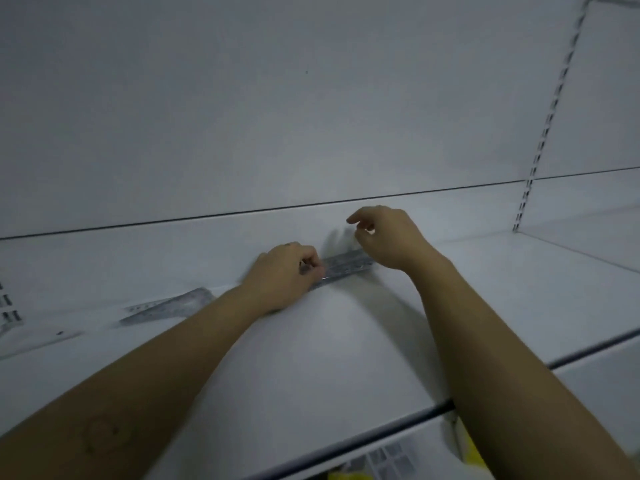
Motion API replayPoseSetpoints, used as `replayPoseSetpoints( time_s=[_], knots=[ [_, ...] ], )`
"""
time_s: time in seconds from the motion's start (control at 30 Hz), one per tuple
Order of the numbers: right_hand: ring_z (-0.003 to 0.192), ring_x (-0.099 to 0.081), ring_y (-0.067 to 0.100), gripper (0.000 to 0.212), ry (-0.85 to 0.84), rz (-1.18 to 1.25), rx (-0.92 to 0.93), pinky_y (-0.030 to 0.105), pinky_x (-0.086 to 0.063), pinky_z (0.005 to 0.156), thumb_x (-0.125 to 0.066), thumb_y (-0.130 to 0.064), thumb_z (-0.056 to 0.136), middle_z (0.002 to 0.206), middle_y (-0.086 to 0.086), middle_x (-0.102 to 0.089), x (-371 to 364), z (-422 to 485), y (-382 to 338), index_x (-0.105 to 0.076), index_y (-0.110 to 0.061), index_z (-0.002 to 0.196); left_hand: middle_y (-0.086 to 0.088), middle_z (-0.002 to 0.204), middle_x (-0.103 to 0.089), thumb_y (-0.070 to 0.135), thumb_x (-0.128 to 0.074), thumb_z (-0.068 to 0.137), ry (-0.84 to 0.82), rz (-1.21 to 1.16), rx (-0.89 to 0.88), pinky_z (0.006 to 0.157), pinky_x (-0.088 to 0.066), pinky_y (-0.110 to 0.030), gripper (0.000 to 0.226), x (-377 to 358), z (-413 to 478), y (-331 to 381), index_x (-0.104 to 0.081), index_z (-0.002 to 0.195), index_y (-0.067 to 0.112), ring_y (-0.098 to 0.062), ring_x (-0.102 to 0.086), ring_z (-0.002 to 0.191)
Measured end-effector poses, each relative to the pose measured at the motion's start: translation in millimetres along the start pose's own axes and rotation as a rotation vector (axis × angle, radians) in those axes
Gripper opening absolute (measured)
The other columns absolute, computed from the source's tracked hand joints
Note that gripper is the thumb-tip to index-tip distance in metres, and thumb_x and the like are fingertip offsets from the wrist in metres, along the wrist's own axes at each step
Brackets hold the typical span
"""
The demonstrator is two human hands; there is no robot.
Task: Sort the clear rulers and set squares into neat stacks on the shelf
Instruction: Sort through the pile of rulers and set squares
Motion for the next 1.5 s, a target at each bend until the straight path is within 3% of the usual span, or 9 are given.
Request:
replayPoseSetpoints(
  time_s=[0.13, 0.23, 0.4, 0.67, 1.03, 1.13, 1.37, 1.5],
  knots=[
    [0.107, -0.058, 0.017, 0.031, -0.016, 0.011, 0.013, 0.029, -0.045, 0.093, -0.055, -0.022, 0.091, 0.116, -0.001, -0.064, 0, -2, 1, -0.063, -0.025, 0.121, 0.005, 0.111, -0.06, 0.048, -0.053, 0.091, -0.048, 0.106, -0.031, 0.094, -0.043, -0.043, 0.023, 2, -2, -1, -0.065, 0.106, 0.034, -0.018, -0.054, 0.103],
    [0.112, -0.055, 0.017, 0.034, -0.001, -0.012, 0.091, 0.029, -0.042, 0.096, -0.057, -0.028, 0.092, 0.121, -0.002, -0.062, 0, -7, -19, -0.06, -0.025, 0.125, 0.005, 0.129, -0.054, 0.054, -0.05, 0.091, -0.051, 0.161, -0.05, 0.101, -0.037, -0.04, 0.04, 12, -10, -4, -0.054, 0.126, 0.034, -0.016, -0.048, 0.117],
    [0.125, -0.046, 0.016, 0.047, -0.028, -0.13, 0.266, 0.032, -0.035, 0.105, -0.061, -0.04, 0.089, 0.138, -0.004, -0.052, -11, -15, -74, -0.052, -0.029, 0.134, 0.007, 0.137, -0.048, 0.058, -0.051, 0.088, 0.04, 0.205, -0.009, 0.106, -0.032, -0.036, 0.056, 60, -41, -31, -0.044, 0.137, 0.03, -0.015, -0.043, 0.125],
    [0.127, -0.044, 0.015, 0.064, -0.2, -0.196, 0.466, 0.036, -0.039, 0.105, -0.061, -0.056, 0.084, 0.143, -0.008, -0.047, -42, -14, -194, -0.041, -0.035, 0.141, 0.006, 0.142, -0.045, 0.065, -0.051, 0.084, 0.129, 0.339, 0.155, 0.108, -0.031, -0.038, 0.068, 159, -119, -106, -0.04, 0.14, 0.029, -0.016, -0.039, 0.129],
    [0.139, -0.031, 0.022, 0.086, -0.348, -0.144, 0.714, 0.04, -0.03, 0.113, -0.059, -0.061, 0.083, 0.155, 0.001, -0.029, -131, -43, -414, -0.023, -0.023, 0.151, 0.007, 0.143, -0.046, 0.084, -0.026, 0.073, 0.122, 0.538, 0.463, 0.108, -0.03, -0.039, 0.085, 264, -289, -226, -0.045, 0.136, 0.032, -0.016, -0.039, 0.131],
    [0.141, -0.029, 0.02, 0.086, -0.412, -0.1, 0.774, 0.038, -0.028, 0.114, -0.058, -0.062, 0.083, 0.156, 0.0, -0.028, -164, -63, -469, -0.024, -0.023, 0.151, 0.007, 0.142, -0.046, 0.086, -0.018, 0.065, 0.123, 0.559, 0.565, 0.107, -0.031, -0.04, 0.093, 290, -345, -259, -0.045, 0.136, 0.032, -0.017, -0.04, 0.13],
    [0.138, -0.033, 0.023, 0.072, -0.586, -0.108, 0.883, 0.038, -0.029, 0.112, -0.056, -0.054, 0.089, 0.153, 0.002, -0.032, -233, -101, -572, -0.029, -0.024, 0.149, -0.001, 0.14, -0.05, 0.08, -0.033, 0.066, 0.222, 0.484, 0.822, 0.107, -0.036, -0.04, 0.088, 339, -468, -337, -0.05, 0.134, 0.027, -0.023, -0.045, 0.128],
    [0.134, -0.039, 0.026, 0.056, -0.7, -0.29, 0.912, 0.034, -0.032, 0.107, -0.054, -0.041, 0.093, 0.148, 0.006, -0.041, -272, -117, -613, -0.041, -0.02, 0.144, -0.002, 0.146, -0.043, 0.065, -0.046, 0.084, 0.265, 0.556, 0.985, 0.109, -0.03, -0.043, 0.063, 359, -525, -370, -0.046, 0.137, 0.03, -0.025, -0.039, 0.133]
  ],
)
Point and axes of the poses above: each hand's wrist, its own z-axis towards the middle knuckle, its own x-axis out of the back of the hand, y = z × x, the point moved 6 cm from there along z, towards the middle knuckle
